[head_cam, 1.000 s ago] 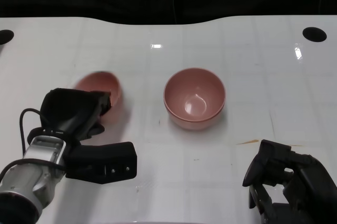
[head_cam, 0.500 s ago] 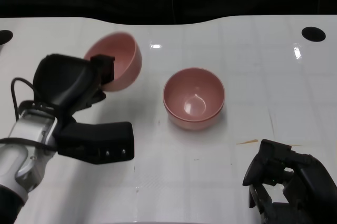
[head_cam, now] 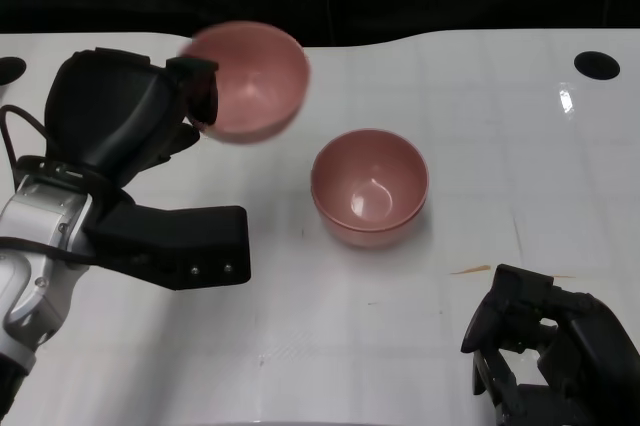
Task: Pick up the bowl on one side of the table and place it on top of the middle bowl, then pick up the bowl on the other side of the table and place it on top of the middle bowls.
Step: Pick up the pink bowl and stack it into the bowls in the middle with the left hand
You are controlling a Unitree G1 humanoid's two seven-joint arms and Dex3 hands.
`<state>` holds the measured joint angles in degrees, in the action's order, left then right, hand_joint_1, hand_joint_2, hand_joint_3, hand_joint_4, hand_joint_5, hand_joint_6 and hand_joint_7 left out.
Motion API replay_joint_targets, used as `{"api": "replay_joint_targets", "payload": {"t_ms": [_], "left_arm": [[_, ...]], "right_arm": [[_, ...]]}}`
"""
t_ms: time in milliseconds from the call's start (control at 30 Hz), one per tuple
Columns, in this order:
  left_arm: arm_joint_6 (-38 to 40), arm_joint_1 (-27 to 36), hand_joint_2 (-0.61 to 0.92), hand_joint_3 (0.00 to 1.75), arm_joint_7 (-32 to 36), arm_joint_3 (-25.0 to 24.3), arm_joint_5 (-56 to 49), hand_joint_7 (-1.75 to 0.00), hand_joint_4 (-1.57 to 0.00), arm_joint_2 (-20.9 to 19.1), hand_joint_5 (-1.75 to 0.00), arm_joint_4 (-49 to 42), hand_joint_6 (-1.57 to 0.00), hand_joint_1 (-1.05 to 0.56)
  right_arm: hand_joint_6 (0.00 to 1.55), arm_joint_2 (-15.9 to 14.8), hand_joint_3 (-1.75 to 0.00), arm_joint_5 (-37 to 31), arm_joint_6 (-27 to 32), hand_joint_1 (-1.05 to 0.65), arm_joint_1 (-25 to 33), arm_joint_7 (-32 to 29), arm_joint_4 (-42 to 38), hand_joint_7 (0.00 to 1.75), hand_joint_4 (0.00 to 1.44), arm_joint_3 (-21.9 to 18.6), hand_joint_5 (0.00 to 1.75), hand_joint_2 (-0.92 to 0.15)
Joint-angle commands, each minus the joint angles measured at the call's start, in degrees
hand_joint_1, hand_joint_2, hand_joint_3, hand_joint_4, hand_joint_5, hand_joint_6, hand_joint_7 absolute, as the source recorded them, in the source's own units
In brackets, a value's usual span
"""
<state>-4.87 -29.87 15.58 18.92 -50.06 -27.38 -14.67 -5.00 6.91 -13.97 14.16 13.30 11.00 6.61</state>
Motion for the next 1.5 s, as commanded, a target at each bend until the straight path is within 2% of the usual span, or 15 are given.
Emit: {"api": "replay_joint_targets", "payload": {"t_ms": [33, 333, 367, 400, 433, 600, 867, 900, 967, 1033, 1167, 1200, 1300, 1367, 1500], "left_arm": [[-0.3, -2.0, 0.92, 0.05, -1.1, -1.1, 0.5, -1.73, -0.88, -0.6, -1.75, 1.0, -0.66, -0.24], [-2.7, -4.7, 0.90, 0.08, -0.6, -0.4, 0.5, -1.75, -0.87, 1.4, -1.75, -0.2, -0.65, -0.26], [-2.5, -5.1, 0.90, 0.06, -0.5, -0.2, 0.1, -1.57, -0.88, 1.7, -1.75, -0.3, -0.68, -0.29], [-2.3, -5.4, 0.90, 0.05, -0.4, 0.0, -0.3, -1.25, -0.88, 2.1, -1.75, -0.4, -0.76, -0.31], [-2.1, -5.6, 0.89, 0.03, -0.6, 0.2, -0.4, -1.16, -0.89, 2.5, -1.75, -0.5, -0.80, -0.33], [-2.8, -6.5, 0.89, 0.00, -1.6, 1.3, 0.2, -1.69, -0.90, 4.1, -1.75, -1.1, -0.70, -0.28], [-3.6, -7.6, 0.88, 0.01, -1.9, 3.0, -0.1, -1.70, -0.91, 6.7, -1.75, -2.7, -0.68, -0.27], [-3.4, -7.7, 0.87, 0.01, -2.5, 3.3, 0.1, -1.64, -0.91, 7.1, -1.75, -2.9, -0.70, -0.26], [-3.3, -7.9, 0.83, 0.01, -3.0, 3.6, 0.2, -1.29, -0.92, 7.7, -1.75, -3.3, -0.83, -0.26], [-3.6, -7.9, 0.81, 0.00, -3.1, 4.0, 0.4, -1.09, -0.92, 8.4, -1.75, -3.8, -0.91, -0.26], [-4.0, -8.1, 0.81, 0.01, -2.8, 4.7, 0.3, -0.98, -0.93, 9.4, -1.75, -5.0, -0.98, -0.25], [-4.0, -8.0, 0.80, 0.00, -2.8, 4.9, 0.4, -0.78, -0.93, 9.8, -1.75, -5.4, -1.02, -0.26], [-4.0, -8.0, 0.78, 0.00, -3.3, 5.5, 1.0, -0.45, -0.92, 10.9, -1.75, -6.8, -1.12, -0.27], [-4.3, -7.9, 0.77, 0.00, -3.1, 5.8, 1.3, -0.38, -0.90, 11.4, -1.75, -8.0, -1.15, -0.28], [-6.1, -7.9, 0.85, 0.03, -1.7, 6.2, 2.2, -1.42, -0.92, 12.4, -1.75, -11.5, -0.79, -0.19]], "right_arm": [[0.77, 0.0, -1.33, 0.2, -0.4, -0.10, -0.1, -0.1, -0.2, 1.40, 0.81, -0.9, 1.69, -0.46], [0.77, -0.1, -1.32, 0.4, 0.2, -0.11, 0.2, -0.1, 0.0, 1.40, 0.81, -1.0, 1.68, -0.46], [0.77, -0.1, -1.32, 0.3, 0.4, -0.11, 0.2, -0.2, 0.1, 1.39, 0.81, -1.0, 1.68, -0.46], [0.77, -0.1, -1.32, 0.2, 0.6, -0.11, 0.3, -0.3, 0.2, 1.39, 0.81, -1.0, 1.68, -0.46], [0.77, -0.1, -1.32, 0.1, 0.9, -0.11, 0.3, -0.4, 0.5, 1.39, 0.81, -0.9, 1.68, -0.46], [0.77, 0.0, -1.31, 0.0, 1.1, -0.11, 0.4, -0.4, 0.8, 1.39, 0.80, -0.7, 1.68, -0.46], [0.76, 0.2, -1.31, 0.0, 0.7, -0.11, 0.5, -0.4, 0.6, 1.40, 0.79, -0.6, 1.69, -0.46], [0.76, 0.2, -1.31, -0.1, 0.7, -0.12, 0.5, -0.5, 0.6, 1.39, 0.79, -0.5, 1.69, -0.46], [0.76, 0.3, -1.31, -0.3, 0.7, -0.12, 0.5, -0.6, 0.6, 1.39, 0.80, -0.5, 1.69, -0.46], [0.76, 0.4, -1.31, -0.4, 0.4, -0.12, 0.5, -0.6, 0.5, 1.39, 0.80, -0.5, 1.69, -0.46], [0.77, 0.5, -1.31, -0.4, 0.2, -0.13, 0.5, -0.5, 0.5, 1.39, 0.81, -0.5, 1.69, -0.46], [0.77, 0.5, -1.32, -0.3, 0.3, -0.13, 0.5, -0.5, 0.5, 1.39, 0.81, -0.6, 1.69, -0.46], [0.77, 0.5, -1.32, -0.4, 0.5, -0.12, 0.6, -0.6, 0.7, 1.39, 0.81, -0.5, 1.69, -0.46], [0.78, 0.5, -1.32, -0.7, 0.2, -0.12, 0.6, -0.6, 0.7, 1.39, 0.82, -0.4, 1.68, -0.46], [0.77, 0.6, -1.30, -1.3, 0.6, -0.12, 1.0, -0.9, 1.3, 1.38, 0.81, -0.1, 1.68, -0.46]]}}
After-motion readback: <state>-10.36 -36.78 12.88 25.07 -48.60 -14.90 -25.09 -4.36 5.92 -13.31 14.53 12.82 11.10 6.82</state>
